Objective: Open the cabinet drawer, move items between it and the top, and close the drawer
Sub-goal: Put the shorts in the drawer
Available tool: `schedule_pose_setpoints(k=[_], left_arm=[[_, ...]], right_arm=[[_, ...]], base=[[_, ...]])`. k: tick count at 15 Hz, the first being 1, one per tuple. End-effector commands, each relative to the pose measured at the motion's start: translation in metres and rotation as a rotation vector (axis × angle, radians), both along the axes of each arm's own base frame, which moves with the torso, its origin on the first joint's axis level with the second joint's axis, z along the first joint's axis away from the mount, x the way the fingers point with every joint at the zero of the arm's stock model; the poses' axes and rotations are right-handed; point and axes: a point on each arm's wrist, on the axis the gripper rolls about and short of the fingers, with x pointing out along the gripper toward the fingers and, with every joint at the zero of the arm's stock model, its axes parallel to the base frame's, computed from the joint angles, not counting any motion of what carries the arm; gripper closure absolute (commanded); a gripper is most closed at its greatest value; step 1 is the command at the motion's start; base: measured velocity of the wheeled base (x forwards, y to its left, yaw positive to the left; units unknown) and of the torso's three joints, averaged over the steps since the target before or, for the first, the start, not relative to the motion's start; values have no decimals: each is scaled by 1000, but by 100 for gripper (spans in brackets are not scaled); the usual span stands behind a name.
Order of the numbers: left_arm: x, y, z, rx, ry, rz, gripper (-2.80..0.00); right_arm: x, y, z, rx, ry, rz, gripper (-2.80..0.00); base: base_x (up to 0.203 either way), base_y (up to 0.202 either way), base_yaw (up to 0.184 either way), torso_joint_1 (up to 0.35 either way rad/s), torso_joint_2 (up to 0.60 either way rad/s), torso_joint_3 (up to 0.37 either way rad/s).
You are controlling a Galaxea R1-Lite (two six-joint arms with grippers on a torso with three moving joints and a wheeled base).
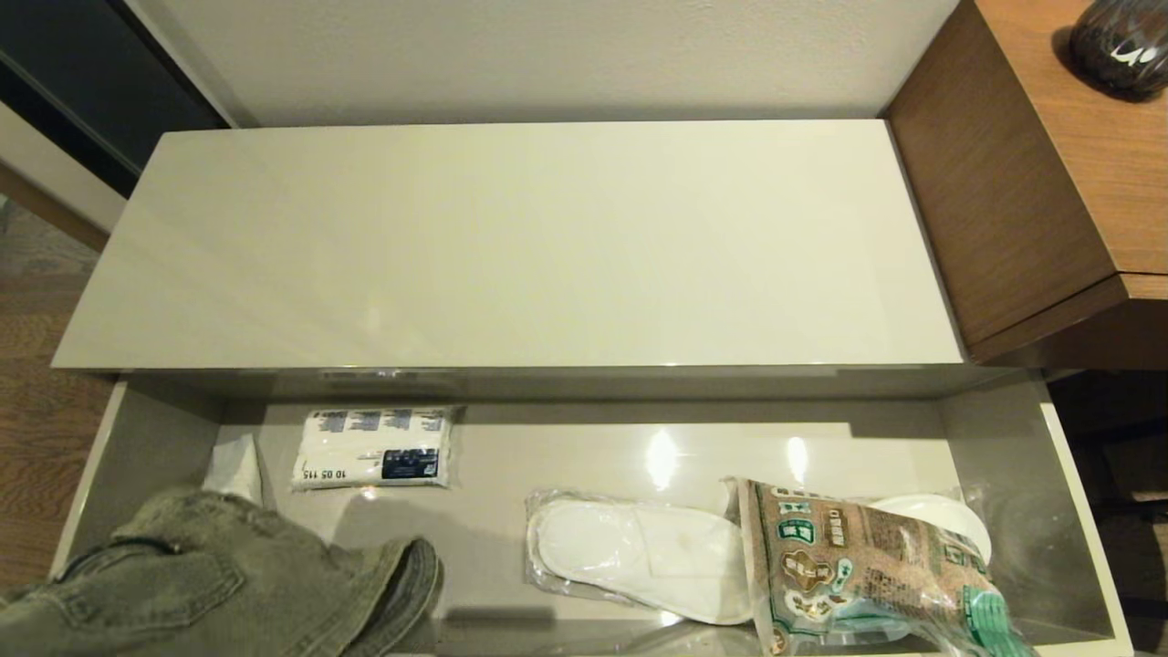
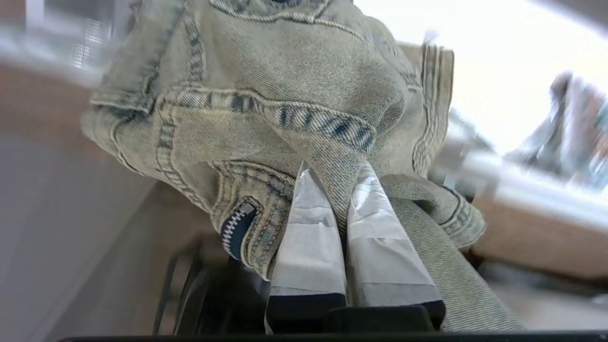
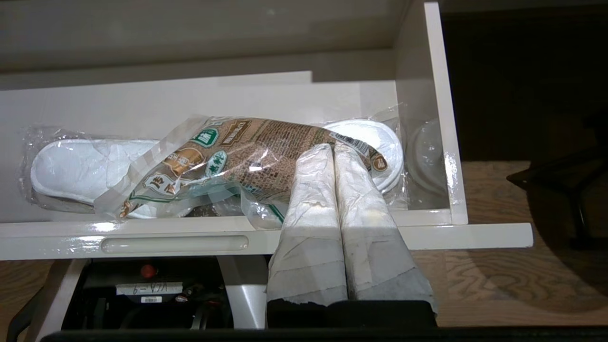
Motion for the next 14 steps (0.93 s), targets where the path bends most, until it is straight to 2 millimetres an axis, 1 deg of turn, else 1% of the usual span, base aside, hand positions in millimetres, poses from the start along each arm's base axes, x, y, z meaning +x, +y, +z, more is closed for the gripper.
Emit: schedule_pose_setpoints(k=[1, 2, 3, 4, 5, 6, 8, 9, 10, 11, 14], left_arm=[[63, -3, 16, 0, 91, 6, 0], [82, -4, 24, -2, 92, 6, 0], [96, -5, 29, -7, 82, -2, 0], [100, -6, 31, -13, 71, -12, 0], [101, -7, 25, -21, 90, -19, 0], [102, -7, 13, -36, 122, -21, 0], [107, -9, 1, -73, 114, -22, 0], [107, -9, 1, -80, 111, -24, 0], [107, -9, 0, -81, 114, -27, -280], [107, -11, -6, -83, 140, -38, -280], [105, -11, -12, -83, 156, -45, -280]], right_arm=[[0, 0, 0, 0, 1, 0, 0], [0, 0, 0, 0, 1, 0, 0], [0, 0, 0, 0, 1, 0, 0], [0, 0, 0, 0, 1, 0, 0], [0, 0, 0, 0, 1, 0, 0], [0, 0, 0, 0, 1, 0, 0], [0, 0, 0, 0, 1, 0, 0], [0, 0, 0, 0, 1, 0, 0], [0, 0, 0, 0, 1, 0, 0], [0, 0, 0, 0, 1, 0, 0], [0, 0, 0, 0, 1, 0, 0]], base=[[0, 0, 0, 0, 0, 0], [0, 0, 0, 0, 0, 0], [0, 0, 0, 0, 0, 0], [0, 0, 0, 0, 0, 0], [0, 0, 0, 0, 0, 0], [0, 0, 0, 0, 0, 0], [0, 0, 0, 0, 0, 0], [0, 0, 0, 0, 0, 0], [0, 0, 0, 0, 0, 0], [0, 0, 0, 0, 0, 0], [0, 0, 0, 0, 0, 0]])
